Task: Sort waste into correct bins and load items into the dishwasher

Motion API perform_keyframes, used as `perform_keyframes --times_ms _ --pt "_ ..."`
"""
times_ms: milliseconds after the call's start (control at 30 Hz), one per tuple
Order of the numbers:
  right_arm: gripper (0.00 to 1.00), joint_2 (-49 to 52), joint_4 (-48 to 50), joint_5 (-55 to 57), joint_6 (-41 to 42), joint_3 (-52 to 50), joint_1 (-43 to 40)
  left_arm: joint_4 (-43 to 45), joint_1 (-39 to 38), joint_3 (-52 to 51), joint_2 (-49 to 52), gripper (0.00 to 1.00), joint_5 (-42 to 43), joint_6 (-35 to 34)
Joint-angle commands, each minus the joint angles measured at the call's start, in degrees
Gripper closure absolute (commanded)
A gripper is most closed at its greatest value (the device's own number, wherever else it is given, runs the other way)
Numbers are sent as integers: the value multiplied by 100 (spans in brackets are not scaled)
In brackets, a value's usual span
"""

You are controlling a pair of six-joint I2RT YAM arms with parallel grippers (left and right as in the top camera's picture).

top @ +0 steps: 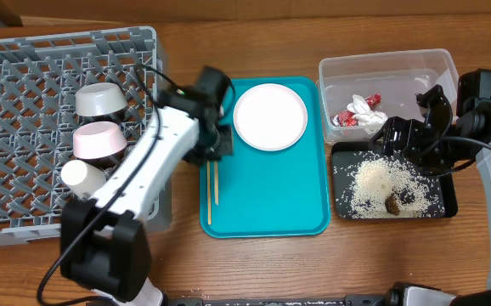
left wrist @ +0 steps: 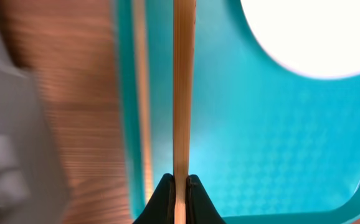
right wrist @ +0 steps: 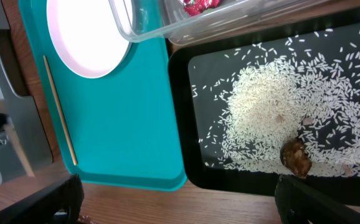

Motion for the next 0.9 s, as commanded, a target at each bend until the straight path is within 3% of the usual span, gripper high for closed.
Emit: perform_keyframes --times_ms 0,333,500,533,567,700,867 --pt "0 -48 17 -28 -9 57 20 -129 557 455 -188 96 -450 516" --pt "0 -48 17 -28 -7 57 20 125 1930 450 -140 95 -549 868" --pt "0 -48 15 -28 -7 57 20 243 2063 450 -140 75 -531 1047" --pt "0 -48 15 -28 -7 57 20 243 2061 450 -140 62 -535 1104" --pt "0 -48 15 -28 -7 57 20 243 2061 450 -140 59 -533 1141" --pt "0 -48 15 -28 -7 57 20 173 2061 452 -144 56 -315 1137" --pt "0 -48 22 -28 -7 57 20 -50 1919 450 -144 60 966 1137"
